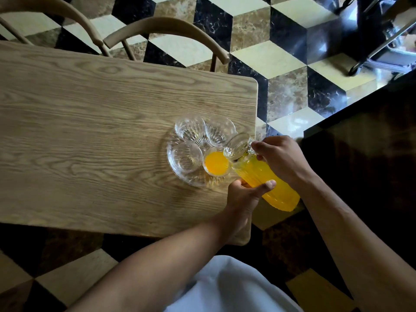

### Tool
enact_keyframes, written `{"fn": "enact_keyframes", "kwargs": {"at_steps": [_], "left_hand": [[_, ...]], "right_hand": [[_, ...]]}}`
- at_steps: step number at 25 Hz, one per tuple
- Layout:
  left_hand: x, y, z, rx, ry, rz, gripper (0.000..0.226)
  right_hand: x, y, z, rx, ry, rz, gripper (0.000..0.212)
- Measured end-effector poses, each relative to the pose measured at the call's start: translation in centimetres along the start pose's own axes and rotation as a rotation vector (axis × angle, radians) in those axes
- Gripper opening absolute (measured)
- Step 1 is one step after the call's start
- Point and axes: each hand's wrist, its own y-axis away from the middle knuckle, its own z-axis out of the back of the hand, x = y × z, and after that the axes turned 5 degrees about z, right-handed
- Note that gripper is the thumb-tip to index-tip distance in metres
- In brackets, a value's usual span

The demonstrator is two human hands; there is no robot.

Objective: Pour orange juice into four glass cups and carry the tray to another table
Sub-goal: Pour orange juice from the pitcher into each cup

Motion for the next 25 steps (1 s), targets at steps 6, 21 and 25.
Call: {"fn": "enact_keyframes", "kwargs": {"at_steps": [6, 21, 25], "left_hand": [[-0.4, -1.8, -3.7, -0.177, -0.021, -0.073, 0.046], [-2.5, -5.7, -8.6, -0.342, 0.158, -0.044, 0.069], [-3.1, -5.9, -9.1, -0.360, 0.193, -0.058, 0.063]], "right_hand": [[-0.4, -2.9, 2.6, 0.105, 0.004, 0.080, 0.038], [0.7, -8.6, 4.7, 0.239, 0.158, 0.176, 0.041], [1.2, -9.5, 4.6, 0.268, 0.190, 0.191, 0.040]]}}
